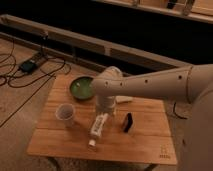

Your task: Knock the eraser over

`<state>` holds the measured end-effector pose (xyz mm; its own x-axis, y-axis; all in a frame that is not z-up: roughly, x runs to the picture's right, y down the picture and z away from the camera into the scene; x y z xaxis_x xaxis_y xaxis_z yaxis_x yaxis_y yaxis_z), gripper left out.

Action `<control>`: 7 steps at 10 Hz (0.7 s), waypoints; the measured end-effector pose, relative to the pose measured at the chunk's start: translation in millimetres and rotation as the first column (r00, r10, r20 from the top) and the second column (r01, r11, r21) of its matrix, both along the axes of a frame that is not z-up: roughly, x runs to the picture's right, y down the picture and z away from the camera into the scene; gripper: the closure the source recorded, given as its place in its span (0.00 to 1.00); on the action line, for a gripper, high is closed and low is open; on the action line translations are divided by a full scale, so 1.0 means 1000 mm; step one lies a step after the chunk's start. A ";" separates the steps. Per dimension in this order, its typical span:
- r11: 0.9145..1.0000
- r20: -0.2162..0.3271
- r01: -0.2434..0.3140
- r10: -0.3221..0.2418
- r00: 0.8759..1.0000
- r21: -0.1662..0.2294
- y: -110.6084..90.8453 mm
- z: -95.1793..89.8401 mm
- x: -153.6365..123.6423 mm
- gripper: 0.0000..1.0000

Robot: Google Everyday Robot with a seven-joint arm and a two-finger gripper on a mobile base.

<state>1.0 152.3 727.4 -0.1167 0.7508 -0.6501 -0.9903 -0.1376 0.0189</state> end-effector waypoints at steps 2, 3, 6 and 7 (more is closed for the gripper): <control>0.997 -0.031 -0.072 0.072 0.997 -0.012 0.019 0.005 0.044 0.35; 0.996 -0.035 -0.085 0.085 0.996 -0.013 0.020 0.008 0.047 0.35; 0.994 -0.047 -0.105 0.105 0.993 -0.001 0.016 0.020 0.067 0.35; 0.995 -0.052 -0.104 0.104 0.993 -0.001 0.015 0.022 0.070 0.35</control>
